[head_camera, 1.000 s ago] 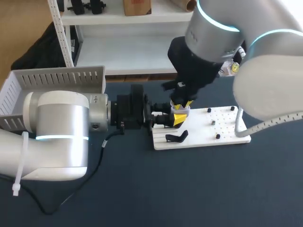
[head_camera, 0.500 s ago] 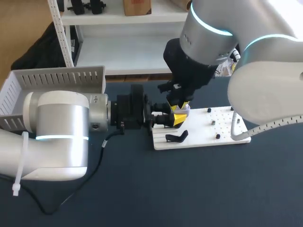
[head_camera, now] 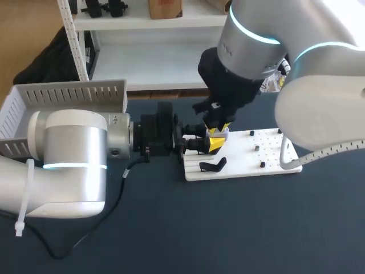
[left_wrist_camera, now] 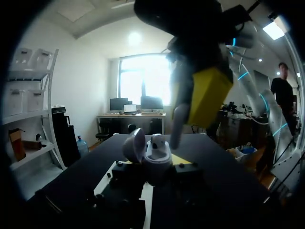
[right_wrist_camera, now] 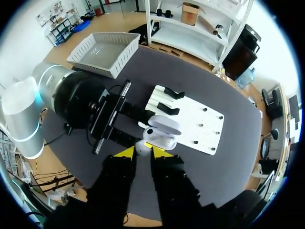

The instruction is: Pick up each earbud case from the left stands, insert the matching earbuds, close the lid, and place the case in the box.

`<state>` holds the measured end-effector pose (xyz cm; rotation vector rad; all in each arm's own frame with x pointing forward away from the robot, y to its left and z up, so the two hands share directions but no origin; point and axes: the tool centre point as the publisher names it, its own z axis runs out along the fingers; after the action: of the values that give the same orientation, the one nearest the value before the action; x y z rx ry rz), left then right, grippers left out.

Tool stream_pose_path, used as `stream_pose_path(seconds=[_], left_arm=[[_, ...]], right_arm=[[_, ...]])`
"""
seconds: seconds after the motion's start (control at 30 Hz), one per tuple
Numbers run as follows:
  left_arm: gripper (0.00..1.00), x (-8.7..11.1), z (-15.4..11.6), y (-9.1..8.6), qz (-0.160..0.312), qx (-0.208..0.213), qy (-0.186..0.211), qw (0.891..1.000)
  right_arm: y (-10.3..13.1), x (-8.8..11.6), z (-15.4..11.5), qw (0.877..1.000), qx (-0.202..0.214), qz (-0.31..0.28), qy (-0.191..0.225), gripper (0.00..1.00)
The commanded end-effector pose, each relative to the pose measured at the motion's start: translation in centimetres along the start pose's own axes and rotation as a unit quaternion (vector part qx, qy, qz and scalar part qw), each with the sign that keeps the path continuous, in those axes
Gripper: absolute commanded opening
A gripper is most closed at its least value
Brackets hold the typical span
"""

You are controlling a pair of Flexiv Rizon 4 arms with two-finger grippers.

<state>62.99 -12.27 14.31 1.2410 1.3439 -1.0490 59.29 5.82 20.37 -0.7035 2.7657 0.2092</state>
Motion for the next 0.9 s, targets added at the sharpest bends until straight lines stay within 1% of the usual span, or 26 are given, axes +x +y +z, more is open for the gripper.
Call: stream_pose_path(seconds=[0.03,0.33,0.67,0.9], left_arm=[[0.0,0.1,0.0,0.0,0.001,-0.001,-0.003,1.0],[0.0,0.1,0.0,0.0,0.001,-0.001,-0.003,1.0],[0.0,0.1,0.0,0.0,0.001,-0.001,-0.003,1.0],[0.0,0.1,0.0,0.0,0.001,-0.001,-0.003,1.0]], right_arm=[[0.0,-0.5,0.4,1.0,-0.001,-0.004,0.005,0.0],[-0.3,-1.1,0.6,1.0,0.006,-0.021,0.001,0.0],[-1.1,-1.0,0.8,1.0,0.011,-0.028,0.006,0.0],[-1.2,-1.2,1.1,0.999,0.006,-0.035,0.01,0.0]])
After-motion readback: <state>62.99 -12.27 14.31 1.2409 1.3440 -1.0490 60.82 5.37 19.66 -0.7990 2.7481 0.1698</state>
